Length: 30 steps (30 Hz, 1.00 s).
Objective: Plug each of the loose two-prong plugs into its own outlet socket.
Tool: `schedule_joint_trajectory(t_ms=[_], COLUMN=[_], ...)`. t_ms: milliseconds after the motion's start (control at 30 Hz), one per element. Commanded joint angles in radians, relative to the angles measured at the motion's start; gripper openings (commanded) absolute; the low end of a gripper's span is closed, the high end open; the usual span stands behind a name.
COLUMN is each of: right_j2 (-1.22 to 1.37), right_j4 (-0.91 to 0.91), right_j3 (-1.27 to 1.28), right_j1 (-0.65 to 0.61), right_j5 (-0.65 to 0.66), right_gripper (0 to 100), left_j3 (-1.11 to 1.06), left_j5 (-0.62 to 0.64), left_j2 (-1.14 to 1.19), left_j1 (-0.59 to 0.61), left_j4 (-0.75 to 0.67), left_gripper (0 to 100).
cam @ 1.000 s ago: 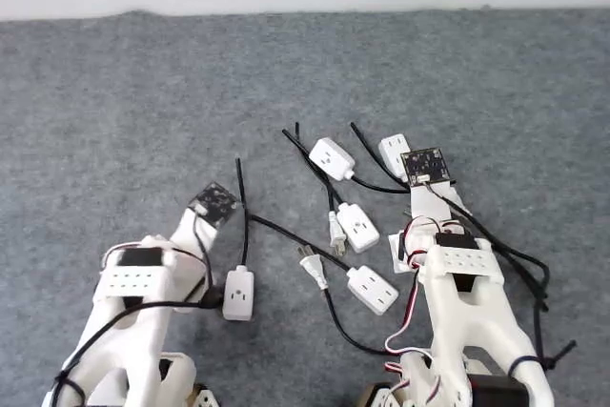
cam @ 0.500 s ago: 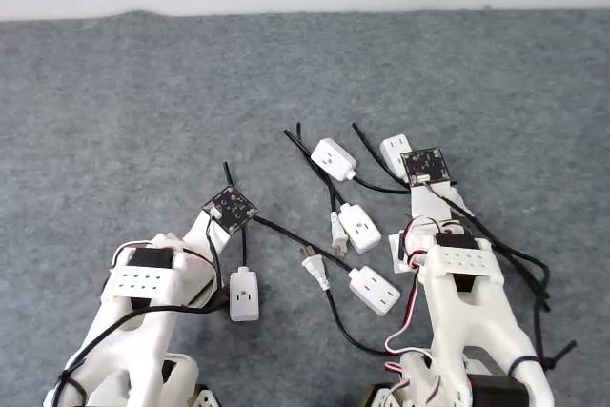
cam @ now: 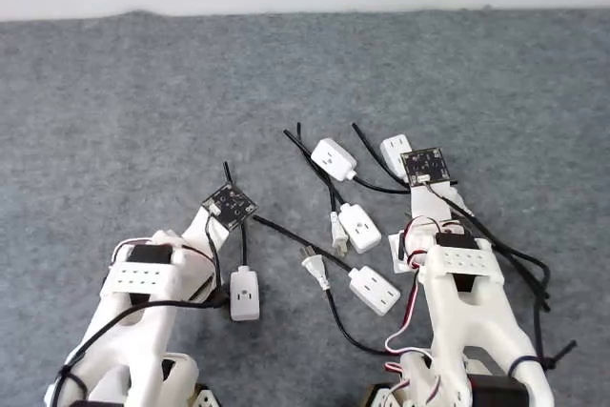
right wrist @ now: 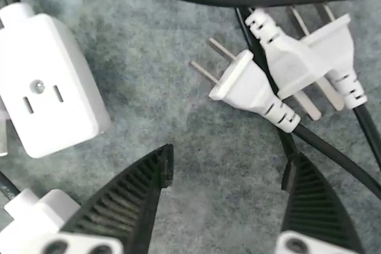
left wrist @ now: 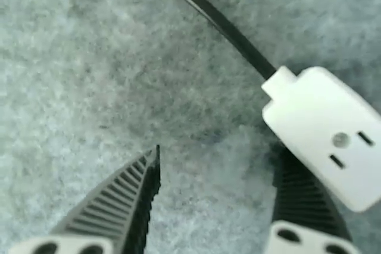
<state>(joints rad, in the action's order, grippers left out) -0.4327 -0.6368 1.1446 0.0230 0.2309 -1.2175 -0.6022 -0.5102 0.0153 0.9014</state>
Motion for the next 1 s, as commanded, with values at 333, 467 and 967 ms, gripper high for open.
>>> schedule_joint_trajectory(t_ms=[333, 467, 967], right_j2=[-0.025, -0.025, -0.025], right_j4=[0.013, 0.013, 0.013], right_j3=[-0.005, -0.005, -0.005], right_j1=[-0.004, -0.004, -0.004], right_j5=[-0.005, -0.005, -0.005], right_gripper=[29.2, 29.2, 29.2], left_j3=[0.855, 0.664, 0.983], left_j5=[0.0, 0.0, 0.258], left_j2=[0.003, 0.002, -0.009], left_j1=[-0.078, -0.129, -0.13], left_j4=[0.652, 0.603, 0.735], left_gripper=[32, 32, 32])
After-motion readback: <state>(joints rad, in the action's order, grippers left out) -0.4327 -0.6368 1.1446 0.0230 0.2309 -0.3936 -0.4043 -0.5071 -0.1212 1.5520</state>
